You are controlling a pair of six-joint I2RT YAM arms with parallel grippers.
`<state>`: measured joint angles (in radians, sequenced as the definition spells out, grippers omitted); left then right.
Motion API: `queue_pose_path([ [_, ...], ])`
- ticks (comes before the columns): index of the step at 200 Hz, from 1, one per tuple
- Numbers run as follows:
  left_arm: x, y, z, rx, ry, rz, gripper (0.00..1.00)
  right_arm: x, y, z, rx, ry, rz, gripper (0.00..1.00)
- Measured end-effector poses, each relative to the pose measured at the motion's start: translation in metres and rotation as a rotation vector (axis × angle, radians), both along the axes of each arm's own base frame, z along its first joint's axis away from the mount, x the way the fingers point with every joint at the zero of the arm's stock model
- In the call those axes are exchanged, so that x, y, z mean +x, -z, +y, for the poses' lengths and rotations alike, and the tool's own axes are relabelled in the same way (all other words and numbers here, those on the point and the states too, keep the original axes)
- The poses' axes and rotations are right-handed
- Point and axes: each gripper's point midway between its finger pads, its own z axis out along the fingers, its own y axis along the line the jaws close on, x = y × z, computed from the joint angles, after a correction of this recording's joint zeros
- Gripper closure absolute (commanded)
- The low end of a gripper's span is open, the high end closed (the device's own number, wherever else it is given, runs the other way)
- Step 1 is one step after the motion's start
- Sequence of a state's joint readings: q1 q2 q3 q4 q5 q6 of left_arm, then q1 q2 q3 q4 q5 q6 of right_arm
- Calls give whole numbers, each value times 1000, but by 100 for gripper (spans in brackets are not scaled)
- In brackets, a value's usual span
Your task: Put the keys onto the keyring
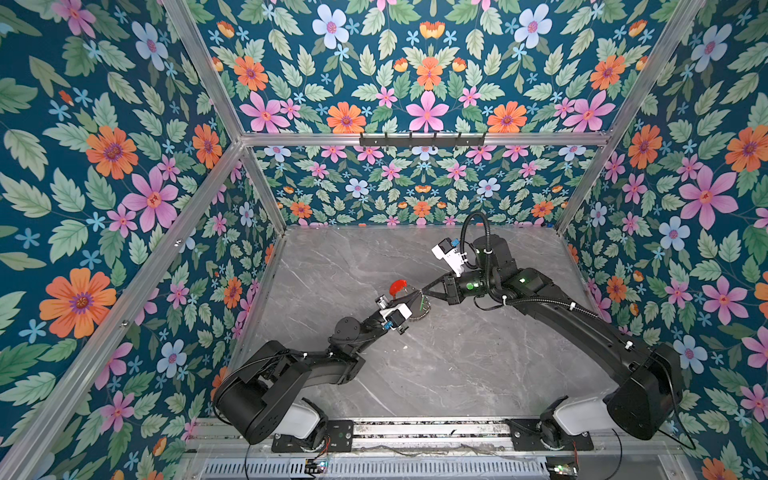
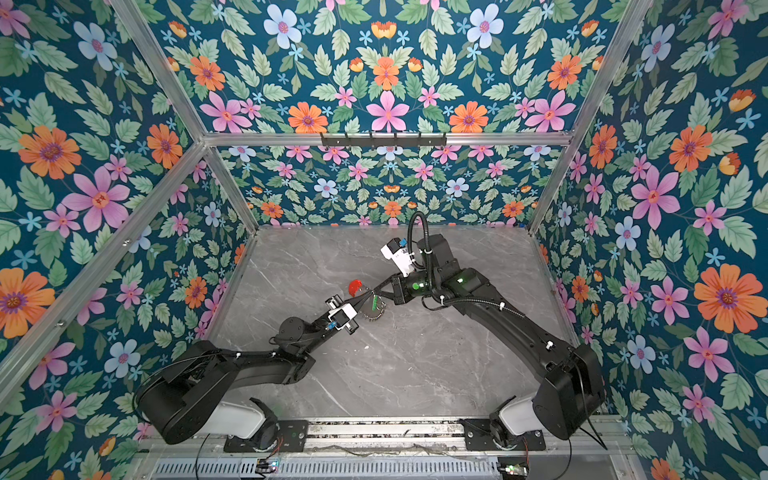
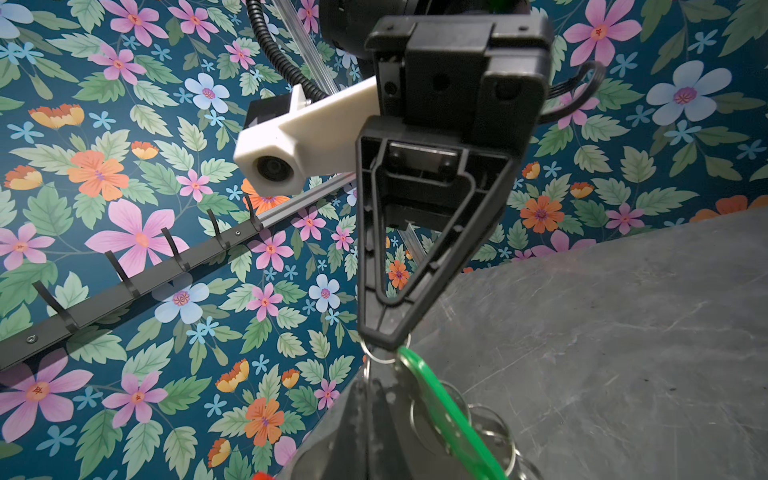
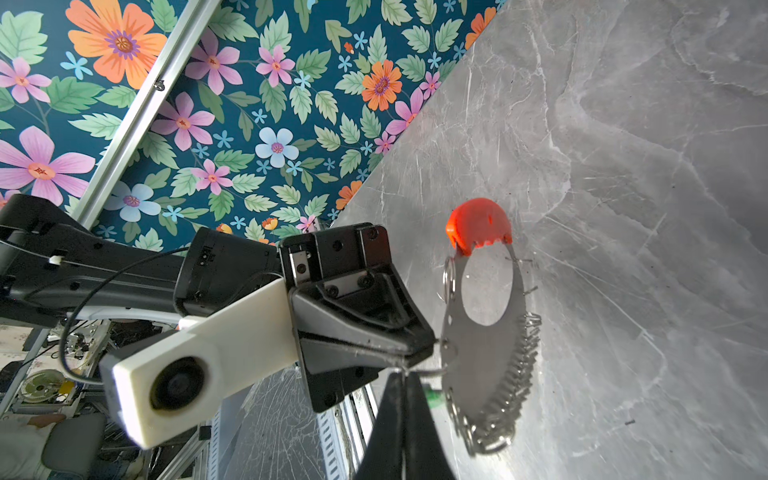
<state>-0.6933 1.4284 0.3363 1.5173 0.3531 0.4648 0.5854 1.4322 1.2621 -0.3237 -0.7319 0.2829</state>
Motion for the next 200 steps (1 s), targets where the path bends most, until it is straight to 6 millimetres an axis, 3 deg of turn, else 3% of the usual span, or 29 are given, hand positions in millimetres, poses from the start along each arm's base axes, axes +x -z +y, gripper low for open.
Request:
queue_pose_path([
  [128, -3, -3, 0, -40, 30, 33, 100, 18, 5, -7, -40, 107, -12, 100],
  [200, -2, -24, -5, -205, 141, 188, 100, 18, 7, -15, -41, 142, -7, 100],
])
